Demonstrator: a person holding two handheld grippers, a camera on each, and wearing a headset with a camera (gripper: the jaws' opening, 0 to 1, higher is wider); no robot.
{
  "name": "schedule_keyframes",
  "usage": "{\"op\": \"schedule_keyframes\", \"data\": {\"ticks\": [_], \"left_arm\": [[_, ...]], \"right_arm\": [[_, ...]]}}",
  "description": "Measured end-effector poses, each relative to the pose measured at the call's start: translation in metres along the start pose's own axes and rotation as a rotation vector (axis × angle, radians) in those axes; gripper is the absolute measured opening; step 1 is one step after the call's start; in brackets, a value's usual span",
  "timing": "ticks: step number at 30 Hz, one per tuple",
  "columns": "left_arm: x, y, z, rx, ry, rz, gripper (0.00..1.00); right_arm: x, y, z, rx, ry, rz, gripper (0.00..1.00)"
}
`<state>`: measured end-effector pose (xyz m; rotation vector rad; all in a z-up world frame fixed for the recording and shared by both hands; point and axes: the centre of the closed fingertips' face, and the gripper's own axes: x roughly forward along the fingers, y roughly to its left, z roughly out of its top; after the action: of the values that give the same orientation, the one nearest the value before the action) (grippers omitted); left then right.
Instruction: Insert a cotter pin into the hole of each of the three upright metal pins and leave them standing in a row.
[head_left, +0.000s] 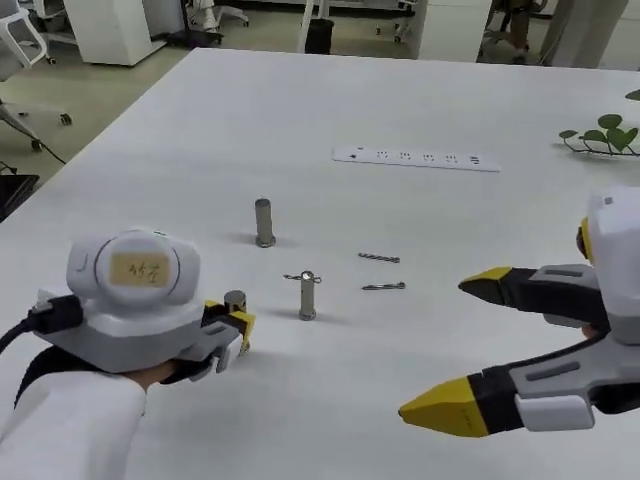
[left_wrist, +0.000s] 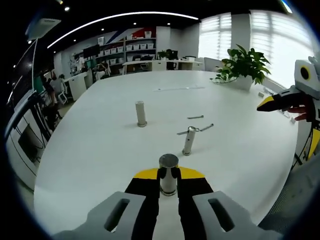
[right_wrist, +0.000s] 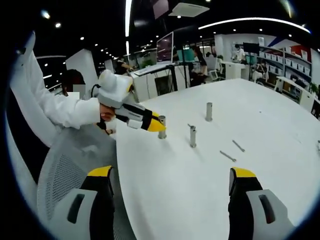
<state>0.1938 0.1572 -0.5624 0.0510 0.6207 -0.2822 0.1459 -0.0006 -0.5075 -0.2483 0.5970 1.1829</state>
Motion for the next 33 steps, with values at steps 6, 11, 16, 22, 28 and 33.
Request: {"op": "schedule_keyframes", "data": {"ticks": [6, 11, 16, 22, 28, 33], "left_arm": [[0.005, -0.002, -0.005, -0.071, 0.023, 0.026, 0.09], [0.008, -0.002, -0.003, -0.045, 0.022, 0.053, 0.09], [0.01, 0.0, -0.005, -0.089, 0.024, 0.077, 0.09], [0.015, 0.001, -0.007, -0.129, 0.047, 0.097, 0.09], [0.018, -0.004, -0.007, -0.117, 0.034, 0.104, 0.1], [0.017, -0.003, -0.008, -0.111, 0.025, 0.118, 0.1]], "right_arm": [[-0.003, -0.002, 0.0, -0.001, -0.012, 0.001, 0.94], [-0.002, -0.001, 0.001, -0.01, -0.015, 0.009, 0.94], [0.003, -0.002, -0.006, 0.002, -0.016, 0.027, 0.93], [0.006, -0.002, -0.01, 0.005, -0.014, 0.028, 0.92], [0.004, 0.002, -0.017, -0.001, 0.003, 0.034, 0.92], [0.002, 0.003, -0.02, 0.004, 0.006, 0.029, 0.92]]}}
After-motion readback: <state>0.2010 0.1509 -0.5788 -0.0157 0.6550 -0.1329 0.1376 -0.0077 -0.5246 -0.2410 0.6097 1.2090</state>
